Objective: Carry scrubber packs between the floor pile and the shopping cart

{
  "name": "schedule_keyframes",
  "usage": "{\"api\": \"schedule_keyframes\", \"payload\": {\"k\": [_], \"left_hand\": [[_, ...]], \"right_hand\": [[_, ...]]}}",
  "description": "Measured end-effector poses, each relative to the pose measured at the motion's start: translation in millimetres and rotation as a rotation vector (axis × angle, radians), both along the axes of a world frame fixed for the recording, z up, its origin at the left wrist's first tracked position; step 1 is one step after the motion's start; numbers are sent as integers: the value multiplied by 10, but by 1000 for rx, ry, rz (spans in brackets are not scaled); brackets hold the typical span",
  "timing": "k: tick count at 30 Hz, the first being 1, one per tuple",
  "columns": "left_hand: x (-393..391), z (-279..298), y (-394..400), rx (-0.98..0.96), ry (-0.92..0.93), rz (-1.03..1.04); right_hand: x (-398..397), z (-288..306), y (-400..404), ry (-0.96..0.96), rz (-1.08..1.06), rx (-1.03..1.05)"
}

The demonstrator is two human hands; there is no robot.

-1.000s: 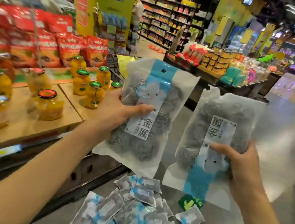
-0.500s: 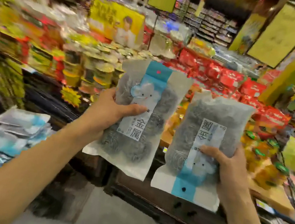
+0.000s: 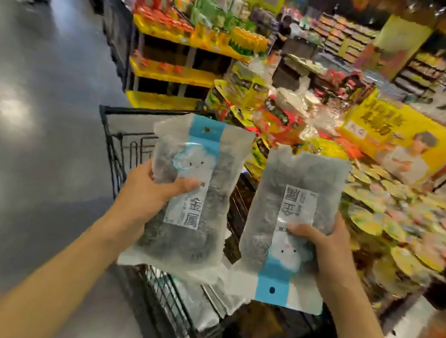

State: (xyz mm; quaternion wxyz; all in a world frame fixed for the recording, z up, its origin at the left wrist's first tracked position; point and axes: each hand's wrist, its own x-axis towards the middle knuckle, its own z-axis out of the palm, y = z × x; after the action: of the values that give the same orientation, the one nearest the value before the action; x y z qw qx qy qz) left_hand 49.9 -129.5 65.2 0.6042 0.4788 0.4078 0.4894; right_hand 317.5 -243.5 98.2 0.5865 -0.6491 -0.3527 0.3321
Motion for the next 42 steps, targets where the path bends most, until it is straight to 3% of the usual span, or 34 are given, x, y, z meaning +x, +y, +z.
{"api": "schedule_keyframes", "payload": {"k": [9, 19, 33, 42], "left_hand": [[-59, -465, 413, -137, -47, 330], [1038, -792, 601, -321, 3, 594], [1817, -1121, 690, -362, 107, 583], [1913, -2190, 561, -543, 162, 589]], "right_hand": [[248, -420, 1486, -20, 330, -94], [1196, -1084, 2545, -3, 691, -225], [1859, -1625, 2716, 109, 716, -358], [2007, -3156, 2514, -5, 716, -656]]}}
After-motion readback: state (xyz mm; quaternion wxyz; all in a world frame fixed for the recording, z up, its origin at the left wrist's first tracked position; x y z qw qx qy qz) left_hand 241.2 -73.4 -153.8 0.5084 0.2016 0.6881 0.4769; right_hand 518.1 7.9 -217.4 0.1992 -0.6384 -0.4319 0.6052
